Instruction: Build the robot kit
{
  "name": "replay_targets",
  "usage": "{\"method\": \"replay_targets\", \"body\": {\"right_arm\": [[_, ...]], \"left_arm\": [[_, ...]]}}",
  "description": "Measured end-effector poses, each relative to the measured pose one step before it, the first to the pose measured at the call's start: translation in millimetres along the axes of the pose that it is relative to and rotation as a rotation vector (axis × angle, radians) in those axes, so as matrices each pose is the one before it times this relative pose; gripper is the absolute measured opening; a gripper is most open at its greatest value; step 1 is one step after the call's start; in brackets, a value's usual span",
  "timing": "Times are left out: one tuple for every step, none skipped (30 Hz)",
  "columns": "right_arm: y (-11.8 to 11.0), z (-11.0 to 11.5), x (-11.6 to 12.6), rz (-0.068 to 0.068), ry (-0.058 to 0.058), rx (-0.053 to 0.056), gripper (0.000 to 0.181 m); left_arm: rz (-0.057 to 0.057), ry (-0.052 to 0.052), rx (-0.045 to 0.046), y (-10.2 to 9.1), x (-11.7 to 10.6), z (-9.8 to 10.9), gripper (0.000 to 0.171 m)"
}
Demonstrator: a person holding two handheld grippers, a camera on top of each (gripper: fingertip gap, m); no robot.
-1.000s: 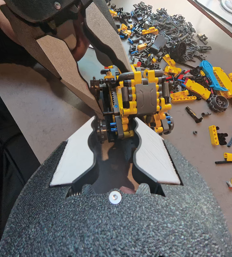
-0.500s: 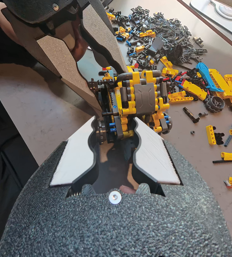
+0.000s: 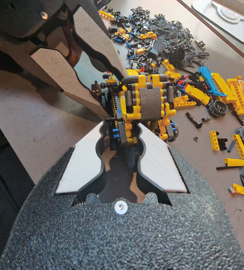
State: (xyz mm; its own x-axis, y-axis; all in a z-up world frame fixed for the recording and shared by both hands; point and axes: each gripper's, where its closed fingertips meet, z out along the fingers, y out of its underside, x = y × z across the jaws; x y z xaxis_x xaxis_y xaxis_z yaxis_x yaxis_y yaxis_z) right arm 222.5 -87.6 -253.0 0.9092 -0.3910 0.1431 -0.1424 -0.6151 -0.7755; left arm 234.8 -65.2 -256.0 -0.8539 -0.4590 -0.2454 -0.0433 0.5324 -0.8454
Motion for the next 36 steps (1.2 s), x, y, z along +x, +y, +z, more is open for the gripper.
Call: {"method": "replay_targets", "body": {"right_arm": [[0.41,0.51,1.87,-0.0001,0.004,-0.0038,0.037],[-0.17,0.22,1.0,0.0024,-0.0027,0.0004,0.037],[0.1,0.03,-0.14,-0.0081,-0.0027,-0.0023,0.037],[0.14,-0.1,-0.17,-0.0048,-0.002,-0.0013,0.037],[0.04,-0.04,0.3,0.0045,-0.0002,0.0015,0.037],[0.23,0.16,0.45,-0.0025,0.0061,0.0021,0.036],[0.28,0.16,0.26,-0.0027,0.005,0.0013,0.036],[-0.1,-0.02,0.28,-0.0011,0.0018,0.0013,0.036],[-0.01,0.2,0.33,-0.0029,0.0014,0.0027,0.036],[0.14,0.05,0.31,-0.0012,0.0004,0.0013,0.035],[0.06,0.14,0.34,-0.0018,0.0012,-0.0004,0.035],[-0.04,0.2,0.29,-0.0014,0.003,-0.0004,0.035],[0.01,0.2,0.38,0.0009,0.0032,-0.0005,0.035],[-0.13,0.21,0.21,-0.0016,0.003,0.0003,0.035],[-0.41,0.27,0.28,0.0012,0.0024,0.0039,0.035],[-0.48,0.36,0.04,0.0085,0.0024,0.0061,0.036],[-0.42,0.07,-0.11,-0.0029,0.0021,0.0072,0.036],[-0.15,-0.06,0.28,-0.0099,0.0024,0.0004,0.036],[-0.52,-0.06,0.62,0.0053,0.0034,-0.0024,0.037],[-0.28,-0.52,-0.1,0.0062,0.0009,-0.0065,0.038],[0.35,-0.43,-0.37,0.0009,0.0022,-0.0079,0.039],[-0.75,-1.48,0.06,0.0005,0.009,0.0026,0.04],[-1.63,-2.36,-0.31,-0.0025,0.0097,0.0113,0.043],[-0.2,-2.87,1.2,-0.0043,0.0186,0.0032,0.05],[1.58,-3.13,0.02,-0.0076,0.0095,-0.0072,0.052],[2.6,-3.62,0.24,-0.0079,0.0102,-0.0085,0.052],[2.81,-4.44,0.62,-0.0066,0.015,-0.0044,0.053],[2.31,-5.48,-0.46,-0.0036,0.0113,0.0019,0.054],[2.7,-6.74,-1.21,0.0047,0.0102,0.0034,0.054],[3.1,-7.62,-2.04,0.01,0.0074,0.0054,0.053],[4.2,-7.85,-1.74,0.0106,0.0106,0.0053,0.052],[4.96,-8.15,-1.42,0.0107,0.0126,0.0054,0.052],[5.19,-7.86,-0.95,0.0167,0.0114,0.0072,0.052],[5.3,-7.29,0.69,0.0183,0.0167,0.0088,0.049],[5.09,-6.68,1.59,0.0123,0.0171,0.0113,0.045],[4.81,-5.91,1.77,0.0146,0.014,0.0106,0.042]], "left_arm": [[-0.0072,0.0088,-0.00065,-0.04,1.41,0.35,0.048],[-0.0111,0.0054,0.00342,-0.47,0.79,0.57,0.052],[0.0027,0.0013,-0.00266,0.11,-0.23,0.18,0.053],[0.0063,-0.0018,-0.00556,0.03,-1.08,-0.14,0.051],[-0.0034,-0.0003,-0.00109,-0.41,-0.89,0.19,0.05],[-0.0076,0.0033,0.00314,-0.26,0.03,0.56,0.05],[-0.0058,0.0019,0.00371,-0.15,0.09,0.49,0.051],[-0.0043,0.0022,0.00113,-0.15,0.42,0.35,0.053],[-0.0028,0.0008,-0.00128,-0.04,0.33,0.3,0.054],[0.0012,-0.0033,-0.0012,-0.01,-0.01,0.42,0.055],[0.0041,-0.006,-0.00112,0.16,-0.09,0.5,0.056],[0.0037,-0.0049,-0.00222,0.16,0.03,0.49,0.056],[0.0016,-0.003,-0.00263,-0.07,0.05,0.52,0.058],[0.0021,-0.0035,-0.00276,0.01,-0.4,0.35,0.058],[0.0033,-0.0031,-0.00223,0.0,-0.67,0.18,0.058],[0.0023,-0.001,-0.00044,-0.07,-0.65,-0.04,0.057],[-0.0027,0.004,0.002,-0.36,-0.2,-0.28,0.057],[-0.0097,0.0072,0.00283,-0.47,0.16,-0.41,0.056],[-0.0057,0.0033,0.00363,-0.25,-0.5,-0.63,0.056],[0.0011,-0.0014,0.00375,0.03,-0.97,-0.83,0.053],[0.0006,0.0025,0.00279,0.13,-0.17,-0.93,0.051],[-0.0087,0.0076,0.00023,-0.15,1.0,-0.75,0.051],[-0.0168,0.0093,-0.0021,-0.34,1.59,-0.58,0.052],[-0.0229,0.0099,-0.0013,-0.85,2.55,-0.66,0.054],[-0.0267,0.0085,0.00015,-1.15,3.31,-0.63,0.055],[-0.0316,0.0018,0.00111,-1.3,3.68,-0.76,0.055],[-0.0325,-0.0004,0.00136,-1.27,4.8,-1.06,0.054],[-0.0257,0.0079,0.00153,-1.03,7.44,-1.06,0.056],[-0.015,0.0156,0.00146,-0.51,9.77,-1.11,0.059],[-0.003,0.0198,0.00041,-0.1,11.5,-1.26,0.063],[0.0052,0.0237,-0.00164,0.14,12.38,-1.34,0.063],[0.007,0.032,-0.00545,0.02,13.3,-1.54,0.063],[0.0105,0.0254,-0.01307,0.33,10.97,-1.74,0.063],[0.0188,0.0027,-0.01517,0.37,5.54,-2.63,0.059],[0.0156,-0.0138,-0.00869,-0.61,0.71,-3.56,0.062],[0.0029,-0.0068,-0.00521,-1.25,-0.25,-4.3,0.067]]}}
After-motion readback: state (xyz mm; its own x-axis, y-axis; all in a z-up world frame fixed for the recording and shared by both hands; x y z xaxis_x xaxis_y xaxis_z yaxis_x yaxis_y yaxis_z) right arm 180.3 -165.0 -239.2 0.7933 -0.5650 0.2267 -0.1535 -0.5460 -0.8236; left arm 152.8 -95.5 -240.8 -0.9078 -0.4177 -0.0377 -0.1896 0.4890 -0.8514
